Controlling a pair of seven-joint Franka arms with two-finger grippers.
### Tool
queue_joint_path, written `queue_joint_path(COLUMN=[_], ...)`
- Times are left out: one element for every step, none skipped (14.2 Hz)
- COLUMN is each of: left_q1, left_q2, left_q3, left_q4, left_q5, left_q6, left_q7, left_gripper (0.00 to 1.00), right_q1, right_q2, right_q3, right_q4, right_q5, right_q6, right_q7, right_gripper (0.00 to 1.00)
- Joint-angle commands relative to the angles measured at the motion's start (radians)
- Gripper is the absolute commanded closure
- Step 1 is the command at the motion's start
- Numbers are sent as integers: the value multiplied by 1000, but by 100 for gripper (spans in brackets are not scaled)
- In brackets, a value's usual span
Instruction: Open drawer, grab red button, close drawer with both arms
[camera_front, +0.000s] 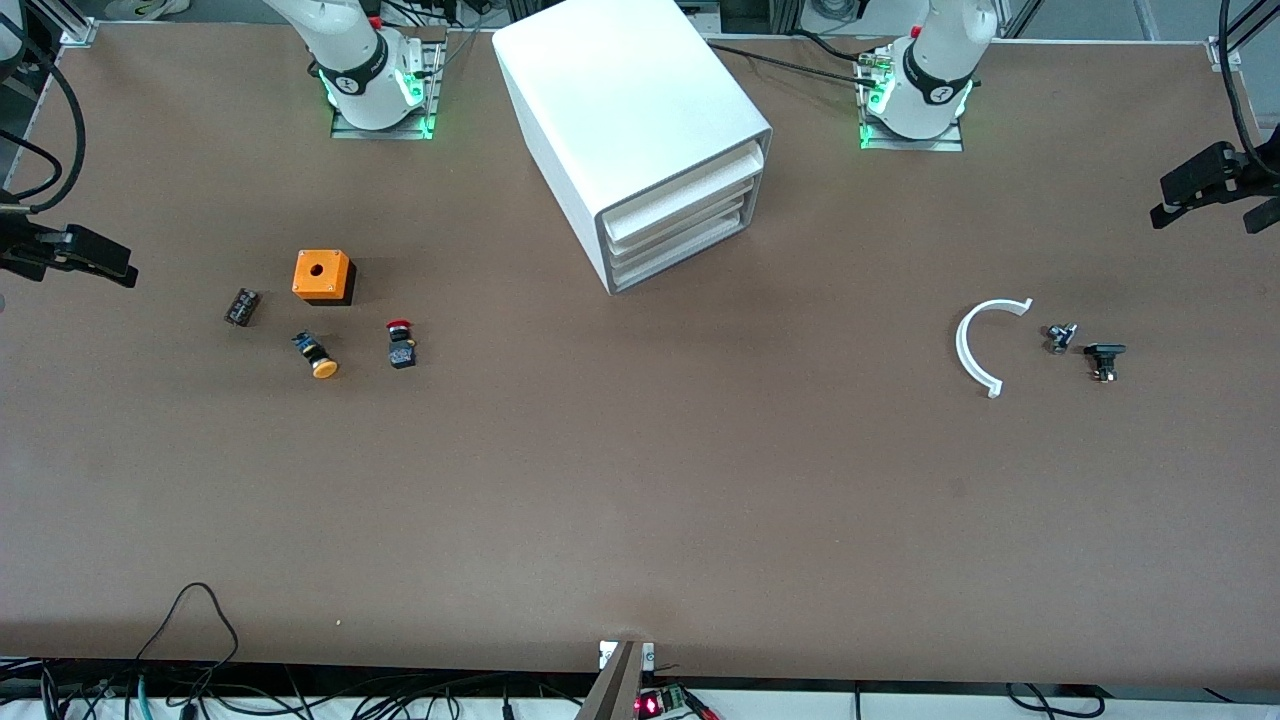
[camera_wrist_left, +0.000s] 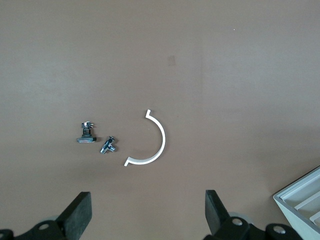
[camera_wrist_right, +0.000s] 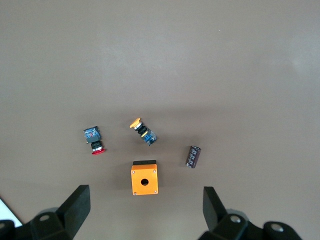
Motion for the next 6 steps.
queue_joint_path(left_q1=[-4,-4,-4,-4,-4,-4], left_q2=[17,17,17,15,17,17], left_q3=[1,1,1,1,1,1], left_q4=[35,35,35,35,35,36], left_q5=[28,28,28,26,26,26], left_q6=[-25,-26,-27,-27,-27,-27], left_q7=[20,20,20,19,20,23], left_gripper=[0,0,0,0,0,0], right_q1=[1,1,1,1,1,-1], right_q2=[-16,-16,-16,-20,-21,-27], right_q3=[1,1,1,2,1,-1], right_q4=[-2,-2,-2,-2,-2,-2], right_q5=[13,15,13,10,9,9], right_q6=[-9,-9,-9,-9,-11,-14], right_q7=[-6,5,25,14,3,2], right_gripper=[0,0,0,0,0,0])
